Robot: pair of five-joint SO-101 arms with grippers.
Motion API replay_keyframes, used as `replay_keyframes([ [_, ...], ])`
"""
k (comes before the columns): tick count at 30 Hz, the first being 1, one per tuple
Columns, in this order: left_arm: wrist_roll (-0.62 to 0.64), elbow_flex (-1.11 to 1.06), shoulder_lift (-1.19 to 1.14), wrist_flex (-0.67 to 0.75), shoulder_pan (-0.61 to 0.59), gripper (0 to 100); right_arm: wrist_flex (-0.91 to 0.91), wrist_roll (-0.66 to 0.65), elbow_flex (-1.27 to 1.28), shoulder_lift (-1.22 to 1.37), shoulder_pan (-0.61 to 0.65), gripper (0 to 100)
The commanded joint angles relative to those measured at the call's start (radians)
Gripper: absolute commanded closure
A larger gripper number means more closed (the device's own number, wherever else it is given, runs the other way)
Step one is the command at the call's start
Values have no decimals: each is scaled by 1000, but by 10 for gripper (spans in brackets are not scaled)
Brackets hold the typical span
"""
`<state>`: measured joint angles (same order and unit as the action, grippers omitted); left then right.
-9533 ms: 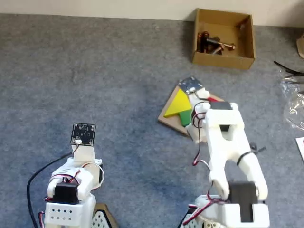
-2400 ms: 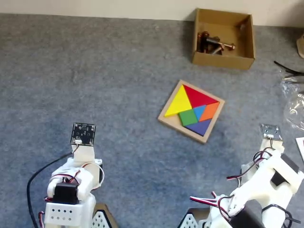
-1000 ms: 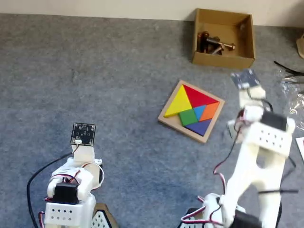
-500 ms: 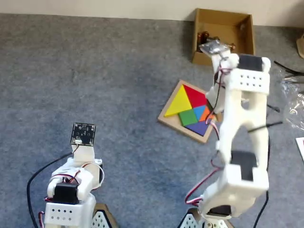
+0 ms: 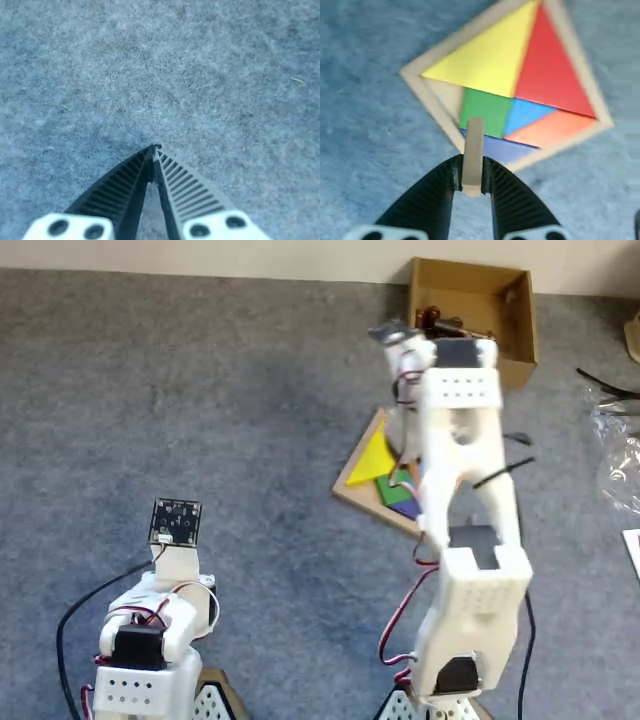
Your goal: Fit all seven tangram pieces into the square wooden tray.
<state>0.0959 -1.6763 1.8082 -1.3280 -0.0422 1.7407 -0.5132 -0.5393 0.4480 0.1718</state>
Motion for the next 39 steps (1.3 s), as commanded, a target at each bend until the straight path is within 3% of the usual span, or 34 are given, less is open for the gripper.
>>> replay_keyframes([
  [1, 8, -19, 7, 3, 16, 995, 15, 5, -58, 31, 45, 993],
  [20, 8, -19, 7, 3, 16, 995, -36, -123, -58, 150, 104, 993],
  [39, 8, -19, 7, 3, 16, 995, -73, -121, -67, 245, 137, 993],
])
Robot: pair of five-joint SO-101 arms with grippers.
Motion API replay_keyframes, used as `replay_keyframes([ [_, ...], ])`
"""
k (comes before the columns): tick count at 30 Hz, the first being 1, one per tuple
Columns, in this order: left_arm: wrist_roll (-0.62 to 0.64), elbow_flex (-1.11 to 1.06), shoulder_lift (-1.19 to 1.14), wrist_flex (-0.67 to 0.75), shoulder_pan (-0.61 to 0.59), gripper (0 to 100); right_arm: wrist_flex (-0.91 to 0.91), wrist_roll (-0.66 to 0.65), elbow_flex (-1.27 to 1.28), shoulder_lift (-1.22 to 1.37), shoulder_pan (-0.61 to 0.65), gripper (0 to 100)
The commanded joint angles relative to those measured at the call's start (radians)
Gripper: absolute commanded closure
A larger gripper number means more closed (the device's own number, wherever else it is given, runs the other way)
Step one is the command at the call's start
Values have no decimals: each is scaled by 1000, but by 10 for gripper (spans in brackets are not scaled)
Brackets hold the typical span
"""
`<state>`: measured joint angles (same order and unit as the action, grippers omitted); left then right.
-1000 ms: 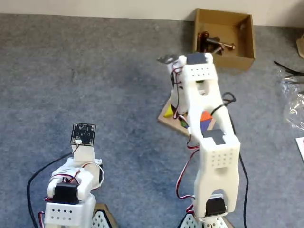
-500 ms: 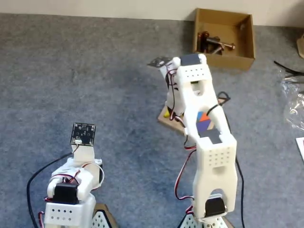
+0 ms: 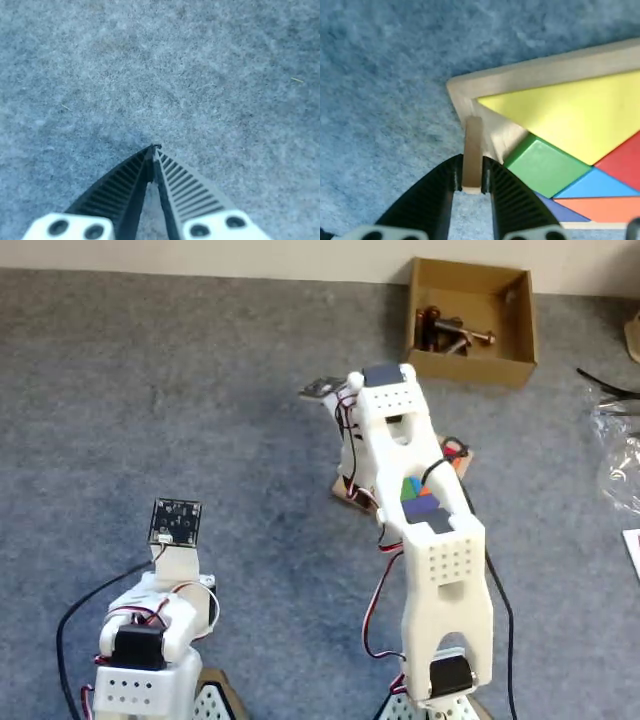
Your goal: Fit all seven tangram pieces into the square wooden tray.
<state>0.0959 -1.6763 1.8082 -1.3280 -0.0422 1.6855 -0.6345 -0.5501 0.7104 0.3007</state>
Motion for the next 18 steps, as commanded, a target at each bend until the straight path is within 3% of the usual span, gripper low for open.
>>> replay_keyframes([
  [1, 8, -19, 7, 3, 16, 995, -18, 0, -56, -18, 8, 993],
  [18, 8, -19, 7, 3, 16, 995, -90, -9, -50, -15, 4, 992],
])
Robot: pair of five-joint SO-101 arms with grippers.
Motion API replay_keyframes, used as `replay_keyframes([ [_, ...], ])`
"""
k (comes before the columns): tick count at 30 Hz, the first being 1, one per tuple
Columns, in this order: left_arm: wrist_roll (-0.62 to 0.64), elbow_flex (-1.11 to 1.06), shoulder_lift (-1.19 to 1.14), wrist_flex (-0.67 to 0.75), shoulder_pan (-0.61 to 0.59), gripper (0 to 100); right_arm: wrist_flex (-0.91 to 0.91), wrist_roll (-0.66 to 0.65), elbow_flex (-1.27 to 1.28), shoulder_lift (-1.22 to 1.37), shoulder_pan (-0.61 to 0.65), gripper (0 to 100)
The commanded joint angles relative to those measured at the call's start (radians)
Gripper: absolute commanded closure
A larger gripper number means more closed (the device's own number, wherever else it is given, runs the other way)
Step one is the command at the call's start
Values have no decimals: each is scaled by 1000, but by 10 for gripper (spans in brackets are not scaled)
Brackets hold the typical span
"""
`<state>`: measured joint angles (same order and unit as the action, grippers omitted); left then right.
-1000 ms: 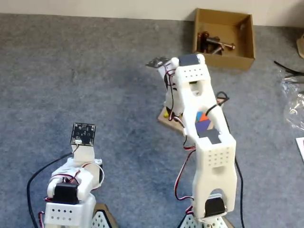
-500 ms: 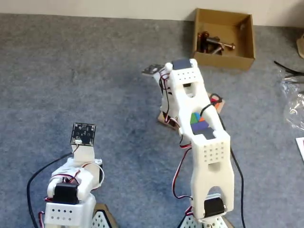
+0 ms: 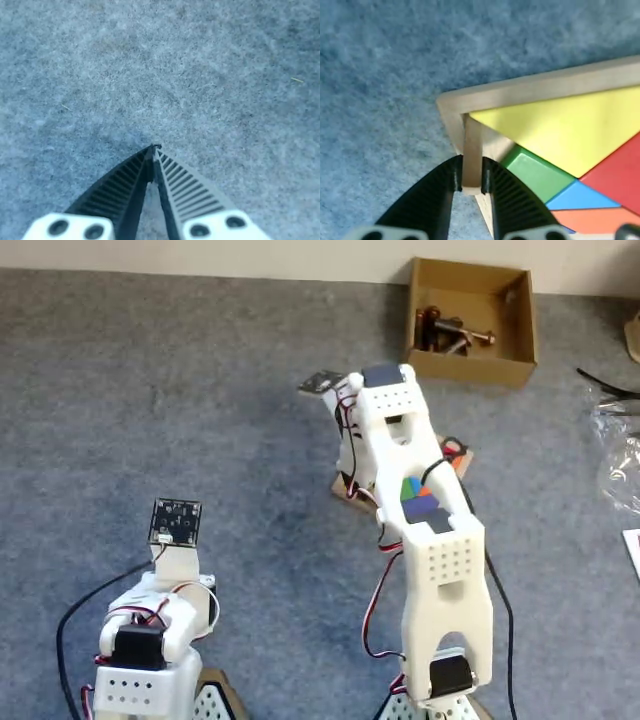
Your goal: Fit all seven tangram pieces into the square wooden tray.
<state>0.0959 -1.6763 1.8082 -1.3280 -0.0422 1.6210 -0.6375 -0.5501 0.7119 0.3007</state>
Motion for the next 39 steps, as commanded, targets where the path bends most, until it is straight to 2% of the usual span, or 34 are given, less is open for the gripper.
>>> replay_keyframes([
  [1, 8, -19, 7, 3, 16, 995, -25, -6, -51, -16, 4, 992],
  [10, 8, -19, 7, 3, 16, 995, -25, -6, -53, -16, 4, 990],
  [14, 8, -19, 7, 3, 16, 995, -28, -5, -54, -16, 4, 940],
  [23, 8, -19, 7, 3, 16, 995, -96, -5, -50, -16, 4, 936],
  [39, 8, -19, 7, 3, 16, 995, -19, 5, -56, -24, 2, 936],
])
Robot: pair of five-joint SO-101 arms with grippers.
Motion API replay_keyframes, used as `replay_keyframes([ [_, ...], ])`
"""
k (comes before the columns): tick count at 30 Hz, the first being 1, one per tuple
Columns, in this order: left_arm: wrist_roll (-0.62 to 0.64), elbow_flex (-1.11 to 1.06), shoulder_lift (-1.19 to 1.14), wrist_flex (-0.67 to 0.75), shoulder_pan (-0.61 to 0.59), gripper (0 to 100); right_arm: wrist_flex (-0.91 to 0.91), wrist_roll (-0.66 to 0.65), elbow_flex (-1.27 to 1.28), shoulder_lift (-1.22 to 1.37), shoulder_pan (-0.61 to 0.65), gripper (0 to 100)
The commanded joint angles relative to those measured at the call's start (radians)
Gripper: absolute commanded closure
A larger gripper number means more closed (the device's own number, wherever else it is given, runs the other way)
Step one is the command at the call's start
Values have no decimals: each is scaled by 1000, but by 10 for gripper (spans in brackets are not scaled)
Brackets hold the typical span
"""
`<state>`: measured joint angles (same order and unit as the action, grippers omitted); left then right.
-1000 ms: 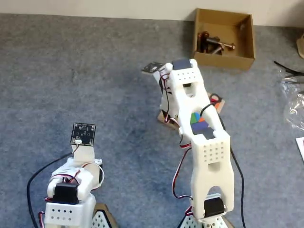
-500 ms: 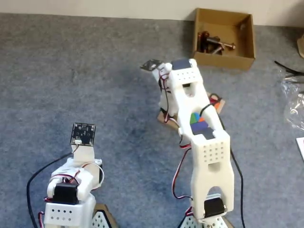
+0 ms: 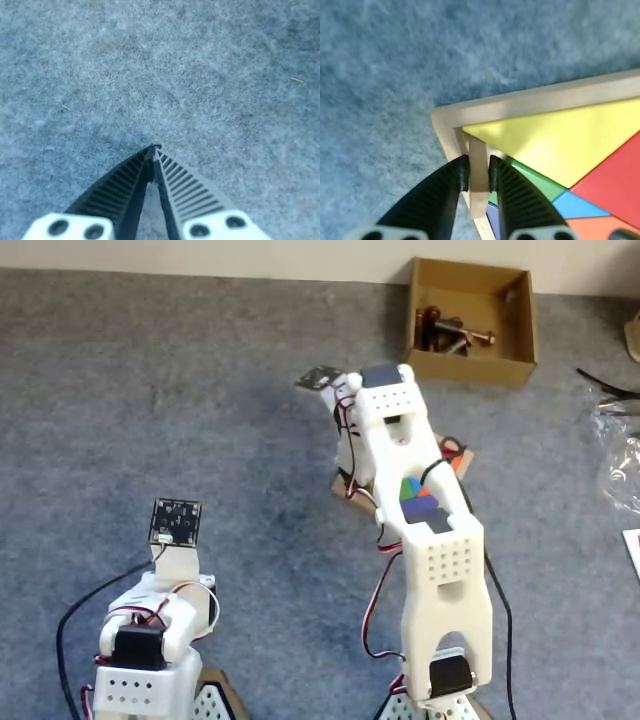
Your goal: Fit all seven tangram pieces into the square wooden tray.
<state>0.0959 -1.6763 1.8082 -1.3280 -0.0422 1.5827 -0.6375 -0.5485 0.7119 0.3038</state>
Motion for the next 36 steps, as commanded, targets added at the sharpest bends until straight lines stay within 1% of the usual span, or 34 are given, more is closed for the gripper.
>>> replay_keyframes([
  [1, 8, -19, 7, 3, 16, 995, 31, 5, -58, -22, -2, 936],
  [13, 8, -19, 7, 3, 16, 995, 47, -2, -59, -24, -45, 936],
  [26, 8, -19, 7, 3, 16, 995, 25, 2, -59, -25, -42, 936],
  [36, 8, -19, 7, 3, 16, 995, 28, 3, -59, -25, 36, 936],
])
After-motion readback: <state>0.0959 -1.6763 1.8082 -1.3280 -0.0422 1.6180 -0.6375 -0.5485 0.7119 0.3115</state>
